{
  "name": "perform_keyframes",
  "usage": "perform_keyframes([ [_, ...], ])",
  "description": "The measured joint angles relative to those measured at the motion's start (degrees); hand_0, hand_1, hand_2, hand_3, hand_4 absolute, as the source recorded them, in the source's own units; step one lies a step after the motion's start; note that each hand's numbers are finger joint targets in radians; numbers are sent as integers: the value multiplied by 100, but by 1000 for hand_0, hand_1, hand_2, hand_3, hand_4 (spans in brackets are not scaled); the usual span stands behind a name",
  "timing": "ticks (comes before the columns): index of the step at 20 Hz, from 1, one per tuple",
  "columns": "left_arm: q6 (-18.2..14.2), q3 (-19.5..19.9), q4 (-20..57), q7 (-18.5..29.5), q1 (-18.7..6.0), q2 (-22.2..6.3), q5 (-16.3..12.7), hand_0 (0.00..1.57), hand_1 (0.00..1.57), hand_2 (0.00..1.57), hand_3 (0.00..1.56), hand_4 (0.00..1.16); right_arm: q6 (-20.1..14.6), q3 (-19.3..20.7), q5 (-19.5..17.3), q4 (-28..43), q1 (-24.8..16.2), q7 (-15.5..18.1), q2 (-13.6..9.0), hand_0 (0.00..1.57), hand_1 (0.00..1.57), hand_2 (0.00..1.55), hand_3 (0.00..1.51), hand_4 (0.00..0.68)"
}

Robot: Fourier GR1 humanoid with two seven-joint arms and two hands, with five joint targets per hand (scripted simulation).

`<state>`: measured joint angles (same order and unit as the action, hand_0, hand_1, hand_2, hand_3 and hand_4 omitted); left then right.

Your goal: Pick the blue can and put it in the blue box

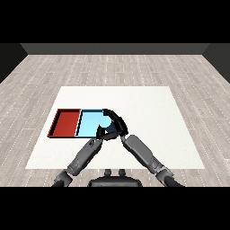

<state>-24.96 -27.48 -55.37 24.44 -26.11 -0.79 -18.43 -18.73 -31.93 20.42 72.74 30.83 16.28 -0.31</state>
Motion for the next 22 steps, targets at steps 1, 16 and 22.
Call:
perform_keyframes([
  [1, 14, 26, 38, 34, 2, 16, 0, 1571, 1571, 1558, 1487, 1136, 118, 79, -29, 33, -52, -7, -5, 0, 0, 0, 0, 0],
  [16, -90, 286, 76, -57, 58, 18, 524, 1571, 1571, 1571, 1493, 1125, 754, 827, -92, 1056, -842, -318, -291, 0, 0, 0, 0, 0],
  [22, -11, 478, 101, -198, 31, -58, 754, 1571, 1571, 1569, 1487, 1127, 861, 1209, -42, 2072, -1588, -444, -607, 0, 0, 0, 0, 0],
])
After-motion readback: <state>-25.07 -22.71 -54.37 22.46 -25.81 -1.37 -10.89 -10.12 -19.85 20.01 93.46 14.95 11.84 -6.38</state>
